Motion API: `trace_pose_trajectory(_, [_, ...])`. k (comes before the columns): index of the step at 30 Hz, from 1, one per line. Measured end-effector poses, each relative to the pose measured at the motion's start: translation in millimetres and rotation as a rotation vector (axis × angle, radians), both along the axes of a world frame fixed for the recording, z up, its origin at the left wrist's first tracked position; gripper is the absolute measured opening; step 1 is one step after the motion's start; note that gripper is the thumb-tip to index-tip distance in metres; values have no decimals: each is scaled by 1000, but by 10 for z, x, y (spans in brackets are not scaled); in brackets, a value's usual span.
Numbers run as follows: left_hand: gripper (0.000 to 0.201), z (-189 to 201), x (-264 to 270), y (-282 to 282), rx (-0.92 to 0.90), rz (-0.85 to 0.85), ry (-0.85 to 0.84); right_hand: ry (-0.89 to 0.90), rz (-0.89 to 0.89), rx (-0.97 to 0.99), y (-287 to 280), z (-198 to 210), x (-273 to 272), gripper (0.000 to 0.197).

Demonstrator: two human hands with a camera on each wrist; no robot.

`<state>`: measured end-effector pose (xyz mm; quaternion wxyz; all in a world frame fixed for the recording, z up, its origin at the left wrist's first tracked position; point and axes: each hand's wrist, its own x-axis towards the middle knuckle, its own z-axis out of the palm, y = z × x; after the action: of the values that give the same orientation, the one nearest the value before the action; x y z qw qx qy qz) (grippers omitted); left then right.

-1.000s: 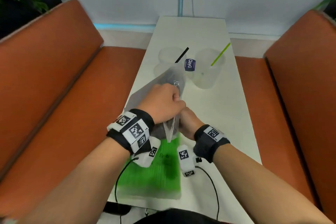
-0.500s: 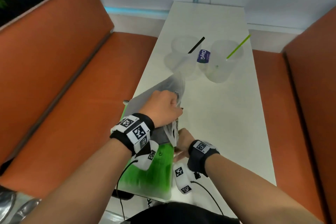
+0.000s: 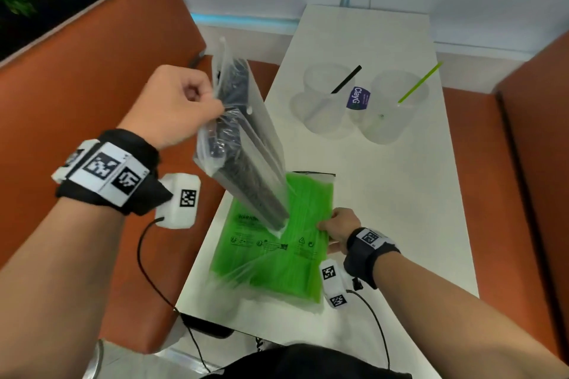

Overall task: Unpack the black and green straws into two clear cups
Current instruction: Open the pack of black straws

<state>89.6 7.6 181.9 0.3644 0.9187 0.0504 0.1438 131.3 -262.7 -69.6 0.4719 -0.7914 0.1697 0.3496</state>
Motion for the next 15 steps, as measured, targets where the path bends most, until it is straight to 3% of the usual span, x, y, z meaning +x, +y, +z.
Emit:
trace_pose_trajectory(6, [21,49,-101,50,-3,-51,4,-40,-61,17,-9,-42,0,18])
trace_pose_trajectory(8, [20,-47,-48,-134,89,-96,28,-53,-71,21,-1,-38,-9,18])
trace_pose_trajectory(11, [20,-480,47,-662,211,-211,187,-60,-61,29,12,-35,-41,23])
trace_pose_trajectory(15, [21,-1388,103,-1301,175,-318,507,-35,-51,95,-6,5,-53,27])
